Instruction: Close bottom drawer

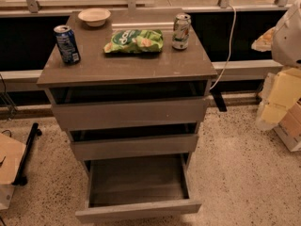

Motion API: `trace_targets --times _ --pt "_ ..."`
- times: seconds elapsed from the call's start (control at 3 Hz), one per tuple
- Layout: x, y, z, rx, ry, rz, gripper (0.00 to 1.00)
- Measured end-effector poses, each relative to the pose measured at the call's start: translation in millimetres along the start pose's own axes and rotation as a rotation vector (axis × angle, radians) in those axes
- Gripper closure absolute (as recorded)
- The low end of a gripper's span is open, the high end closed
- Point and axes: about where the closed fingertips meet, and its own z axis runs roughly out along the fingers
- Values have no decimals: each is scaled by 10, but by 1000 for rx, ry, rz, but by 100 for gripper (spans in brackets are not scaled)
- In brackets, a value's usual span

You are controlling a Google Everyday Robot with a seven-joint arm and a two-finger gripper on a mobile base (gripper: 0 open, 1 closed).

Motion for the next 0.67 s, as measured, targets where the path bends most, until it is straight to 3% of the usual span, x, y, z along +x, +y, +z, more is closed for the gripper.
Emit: trace_targets --times 0.33,0.67 --pt "0 0 0 0 0 0 0" --pt "-7 -3 -11 11 -4 2 18"
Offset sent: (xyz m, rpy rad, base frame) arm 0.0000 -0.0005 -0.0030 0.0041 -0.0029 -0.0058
